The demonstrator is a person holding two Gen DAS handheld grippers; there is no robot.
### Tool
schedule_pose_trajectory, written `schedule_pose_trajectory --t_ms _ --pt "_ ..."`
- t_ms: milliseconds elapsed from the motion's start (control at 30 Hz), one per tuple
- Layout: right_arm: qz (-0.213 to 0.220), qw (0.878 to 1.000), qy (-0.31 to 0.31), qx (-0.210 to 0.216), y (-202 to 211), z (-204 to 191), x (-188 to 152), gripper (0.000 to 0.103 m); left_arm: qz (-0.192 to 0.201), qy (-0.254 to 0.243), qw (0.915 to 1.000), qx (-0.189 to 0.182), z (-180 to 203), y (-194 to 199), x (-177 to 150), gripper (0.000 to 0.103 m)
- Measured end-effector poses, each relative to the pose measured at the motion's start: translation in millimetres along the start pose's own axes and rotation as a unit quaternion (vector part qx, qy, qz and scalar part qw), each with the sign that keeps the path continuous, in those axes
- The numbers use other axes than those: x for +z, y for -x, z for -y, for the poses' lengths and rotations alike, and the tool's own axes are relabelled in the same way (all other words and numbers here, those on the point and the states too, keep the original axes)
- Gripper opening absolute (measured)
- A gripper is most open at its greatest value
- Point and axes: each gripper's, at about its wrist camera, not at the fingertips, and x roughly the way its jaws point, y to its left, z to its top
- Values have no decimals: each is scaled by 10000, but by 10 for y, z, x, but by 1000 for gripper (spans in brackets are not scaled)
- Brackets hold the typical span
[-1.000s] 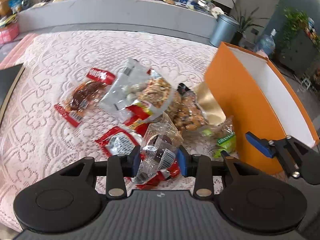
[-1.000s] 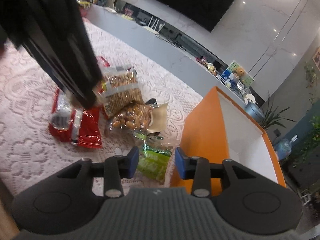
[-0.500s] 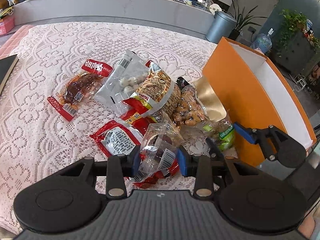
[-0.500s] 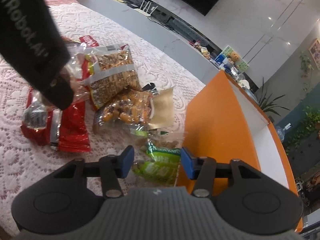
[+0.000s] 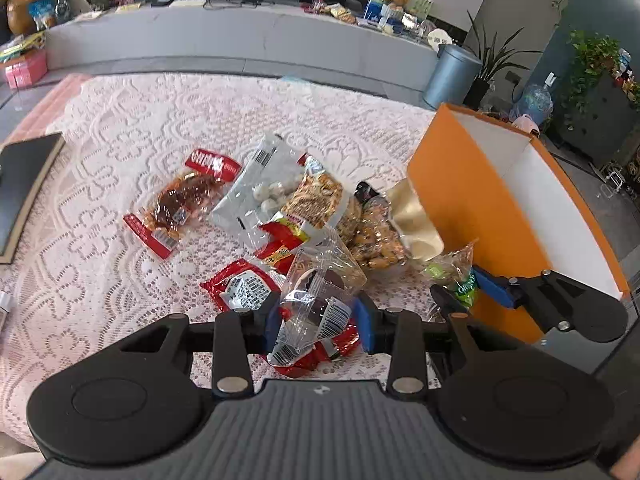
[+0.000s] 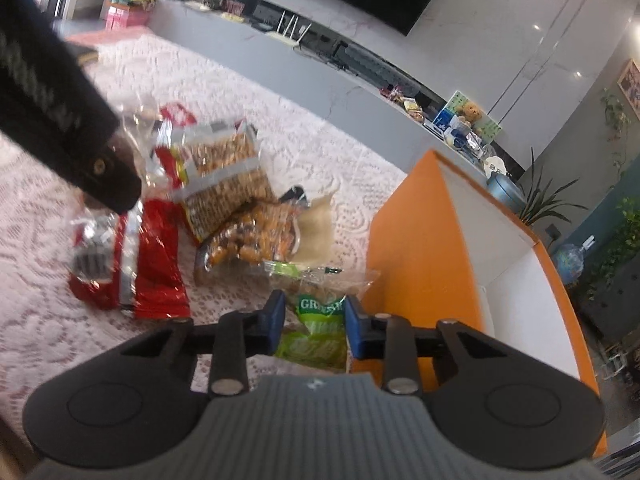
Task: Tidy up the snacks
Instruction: 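Carry both snacks over the orange box and open both tools to drop them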
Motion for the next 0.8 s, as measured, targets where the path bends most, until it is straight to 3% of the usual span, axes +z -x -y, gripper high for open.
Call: schedule_pose_trajectory --t_ms 433,600,800 --pt "770 9899 -1025 604 885 637 -2 26 494 -289 9983 -102 486 581 -33 42" --pt "954 9841 -1370 606 1186 1018 -100 26 664 -533 9956 -384 787 722 37 42" --pt "1004 9754 -1888 536 1422 1651 -323 26 636 -1089 9888 -800 1320 610 196 42"
